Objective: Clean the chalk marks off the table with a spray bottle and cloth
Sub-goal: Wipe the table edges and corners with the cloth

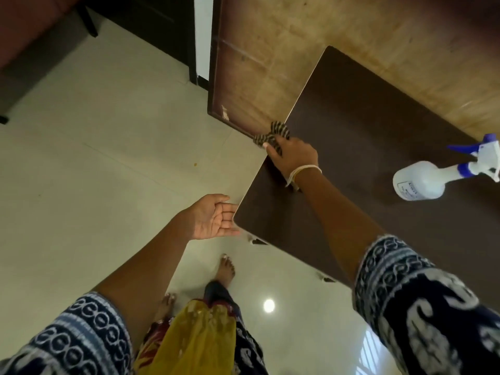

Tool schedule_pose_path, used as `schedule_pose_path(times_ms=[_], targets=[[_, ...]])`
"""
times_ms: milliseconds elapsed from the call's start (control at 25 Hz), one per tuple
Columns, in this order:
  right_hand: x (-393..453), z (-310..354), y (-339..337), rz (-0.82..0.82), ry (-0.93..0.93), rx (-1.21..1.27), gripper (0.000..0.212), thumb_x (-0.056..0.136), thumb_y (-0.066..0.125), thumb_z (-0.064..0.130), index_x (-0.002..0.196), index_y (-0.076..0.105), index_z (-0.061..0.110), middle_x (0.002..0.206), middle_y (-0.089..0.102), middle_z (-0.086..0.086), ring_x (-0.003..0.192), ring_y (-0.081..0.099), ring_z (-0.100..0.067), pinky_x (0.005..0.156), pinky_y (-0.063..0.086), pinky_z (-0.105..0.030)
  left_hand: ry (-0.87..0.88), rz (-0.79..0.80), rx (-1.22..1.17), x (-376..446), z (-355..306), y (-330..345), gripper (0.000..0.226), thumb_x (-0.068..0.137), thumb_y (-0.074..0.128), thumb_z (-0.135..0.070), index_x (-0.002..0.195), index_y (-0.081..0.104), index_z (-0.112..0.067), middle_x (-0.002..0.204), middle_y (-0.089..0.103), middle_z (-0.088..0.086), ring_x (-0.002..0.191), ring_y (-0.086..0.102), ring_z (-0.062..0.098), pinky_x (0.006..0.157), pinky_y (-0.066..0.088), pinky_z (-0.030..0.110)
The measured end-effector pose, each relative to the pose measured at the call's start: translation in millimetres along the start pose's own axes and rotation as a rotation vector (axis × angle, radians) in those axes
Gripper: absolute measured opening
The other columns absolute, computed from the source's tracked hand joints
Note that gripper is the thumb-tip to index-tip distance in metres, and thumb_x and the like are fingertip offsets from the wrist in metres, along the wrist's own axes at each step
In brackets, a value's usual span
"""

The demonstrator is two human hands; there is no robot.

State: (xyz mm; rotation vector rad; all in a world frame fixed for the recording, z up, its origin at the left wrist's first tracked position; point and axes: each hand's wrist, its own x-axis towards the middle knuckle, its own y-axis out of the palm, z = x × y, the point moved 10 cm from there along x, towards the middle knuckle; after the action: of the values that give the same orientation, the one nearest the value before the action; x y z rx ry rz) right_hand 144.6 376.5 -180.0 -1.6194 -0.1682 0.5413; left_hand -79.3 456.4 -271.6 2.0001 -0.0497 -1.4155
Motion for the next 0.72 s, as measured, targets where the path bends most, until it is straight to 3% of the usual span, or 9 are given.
schedule_pose_path(times_ms=[120,280,440,600,720], targets=[[-23,19,4,-0.001,0.080,0.008,0.054,0.095,0.028,0.061,0.127,0.053,0.026,0.113,0.058,-0.016,0.095,0.061,-0.041,0.071,0.046,-0.040,0.079,0.049,-0.155,-16,14,-6,0.055,0.101,0.033,-0.042,0.128,0.055,0.000,0.124,0.063,0.020,0.111,0.061,0.033,0.091,0.049,0.040],[-117,70,33,-0.025,-0.091,-0.027,0.052,0.094,0.029,0.063,0.128,0.051,0.030,0.107,0.057,-0.011,0.085,0.063,-0.036,0.063,0.047,-0.037,0.118,0.162,-0.346,-36,34,-7,0.074,0.098,0.025,-0.058,0.134,0.049,0.002,0.133,0.058,0.021,0.126,0.054,0.032,0.110,0.037,0.042],[-172,90,45,-0.096,-0.130,-0.025,0.053,0.092,0.026,0.066,0.131,0.047,0.037,0.096,0.052,-0.007,0.080,0.058,-0.026,0.059,0.052,-0.039,0.181,0.142,-0.359,-46,30,0,0.078,0.097,0.023,-0.060,0.142,0.039,0.002,0.142,0.049,0.020,0.134,0.044,0.032,0.119,0.025,0.042],[-206,67,58,-0.186,-0.169,-0.071,0.048,0.092,0.034,0.054,0.140,0.034,0.045,0.093,0.050,-0.008,0.079,0.053,-0.026,0.058,0.051,-0.040,0.202,0.114,-0.299,-48,34,3,0.068,0.100,0.027,-0.052,0.142,0.039,0.000,0.139,0.051,0.020,0.131,0.048,0.031,0.116,0.030,0.041],[-229,27,68,-0.176,-0.073,-0.079,0.048,0.091,0.042,0.045,0.138,0.035,0.042,0.097,0.051,-0.009,0.082,0.055,-0.028,0.059,0.051,-0.039,0.236,0.098,-0.247,-44,36,3,0.057,0.103,0.030,-0.040,0.146,0.035,-0.003,0.148,0.044,0.014,0.135,0.045,0.027,0.116,0.030,0.038]])
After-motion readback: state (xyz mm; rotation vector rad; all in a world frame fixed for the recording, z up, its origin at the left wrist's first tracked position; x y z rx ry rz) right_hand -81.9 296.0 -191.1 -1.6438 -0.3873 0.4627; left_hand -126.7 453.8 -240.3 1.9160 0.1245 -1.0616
